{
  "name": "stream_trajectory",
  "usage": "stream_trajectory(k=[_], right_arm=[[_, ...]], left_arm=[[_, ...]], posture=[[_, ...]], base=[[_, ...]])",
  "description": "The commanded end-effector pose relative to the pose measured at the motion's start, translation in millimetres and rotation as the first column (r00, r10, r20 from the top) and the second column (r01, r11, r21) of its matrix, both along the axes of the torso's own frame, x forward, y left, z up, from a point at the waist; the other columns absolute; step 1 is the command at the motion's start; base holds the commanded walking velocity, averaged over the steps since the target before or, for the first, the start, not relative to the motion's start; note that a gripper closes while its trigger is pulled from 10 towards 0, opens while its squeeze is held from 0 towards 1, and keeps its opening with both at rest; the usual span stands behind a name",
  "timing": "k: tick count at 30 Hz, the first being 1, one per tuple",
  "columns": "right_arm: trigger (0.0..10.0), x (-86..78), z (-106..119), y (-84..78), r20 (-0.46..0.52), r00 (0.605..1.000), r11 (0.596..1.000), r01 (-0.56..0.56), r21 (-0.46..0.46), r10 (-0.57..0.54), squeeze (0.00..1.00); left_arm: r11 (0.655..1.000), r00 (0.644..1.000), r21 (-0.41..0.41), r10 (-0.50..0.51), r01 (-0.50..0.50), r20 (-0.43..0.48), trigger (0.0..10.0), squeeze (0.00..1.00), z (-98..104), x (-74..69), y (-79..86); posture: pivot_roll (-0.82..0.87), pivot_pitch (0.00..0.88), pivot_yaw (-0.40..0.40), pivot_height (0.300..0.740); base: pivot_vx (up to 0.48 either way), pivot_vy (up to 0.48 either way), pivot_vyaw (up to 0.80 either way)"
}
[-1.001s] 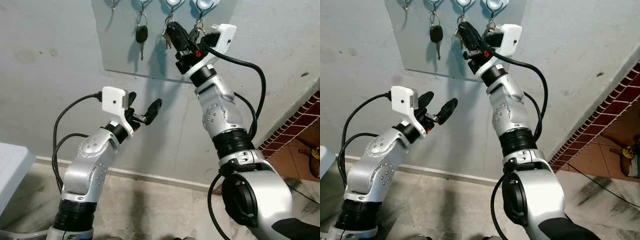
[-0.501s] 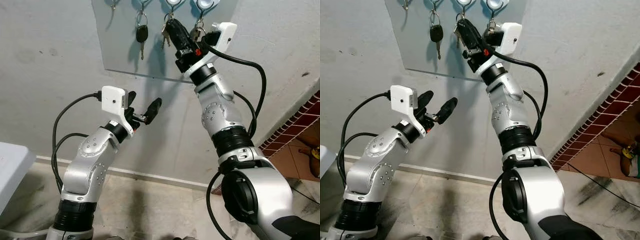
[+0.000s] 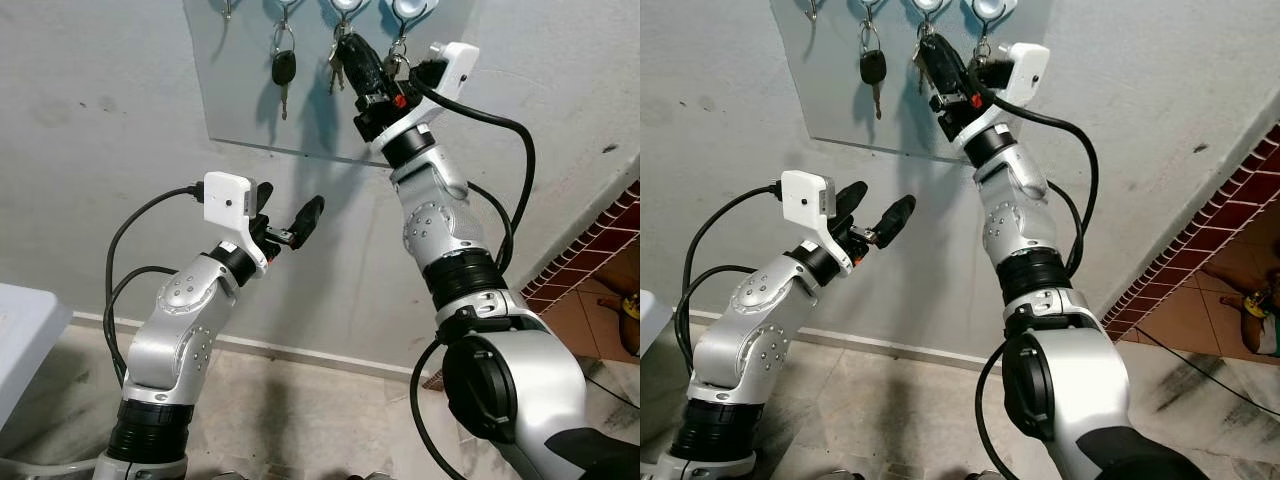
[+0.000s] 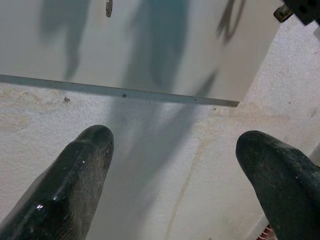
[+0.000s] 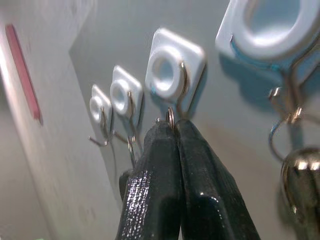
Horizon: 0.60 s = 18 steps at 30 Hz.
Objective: Hang keys on a hook
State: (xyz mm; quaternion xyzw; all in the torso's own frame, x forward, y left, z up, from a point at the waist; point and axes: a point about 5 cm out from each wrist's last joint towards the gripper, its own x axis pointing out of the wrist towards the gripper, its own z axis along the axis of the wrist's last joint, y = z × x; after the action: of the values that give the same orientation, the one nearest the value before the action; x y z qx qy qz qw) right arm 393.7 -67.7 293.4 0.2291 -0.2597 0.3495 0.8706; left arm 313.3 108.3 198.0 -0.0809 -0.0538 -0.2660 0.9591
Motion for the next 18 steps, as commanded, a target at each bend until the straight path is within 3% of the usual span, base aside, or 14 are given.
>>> stream_trajectory(k=[1, 5, 18], right_arm=[[10.0, 0.5, 9, 2.3, 0.003, 0.999, 0.999, -0.035, 0.029, 0.035, 0.00], [10.0, 1.9, 5, 2.6, -0.044, 0.995, 0.993, -0.081, 0.081, 0.085, 0.00], [10.0, 1.8, -6, 6.5, -0.099, 0.984, 0.983, -0.139, 0.124, 0.151, 0.00]], left_arm=[[1.000, 1.000, 0.002, 0.003, -0.003, 0.010, 10.0, 0.00, 3, -0.6, -0.7], [1.000, 1.000, 0.002, 0.008, -0.008, 0.009, 10.0, 0.00, 3, -1.1, 0.6], [1.000, 1.000, -0.002, 0.025, -0.025, 0.005, 10.0, 0.00, 4, -0.8, 3.9]], posture=[[0.07, 0.138, -0.056, 0.732], [0.07, 0.141, -0.056, 0.732], [0.08, 0.152, -0.055, 0.732]], base=[[0.000, 0.000, 0.00], [0.000, 0.000, 0.00], [0.000, 0.000, 0.00]])
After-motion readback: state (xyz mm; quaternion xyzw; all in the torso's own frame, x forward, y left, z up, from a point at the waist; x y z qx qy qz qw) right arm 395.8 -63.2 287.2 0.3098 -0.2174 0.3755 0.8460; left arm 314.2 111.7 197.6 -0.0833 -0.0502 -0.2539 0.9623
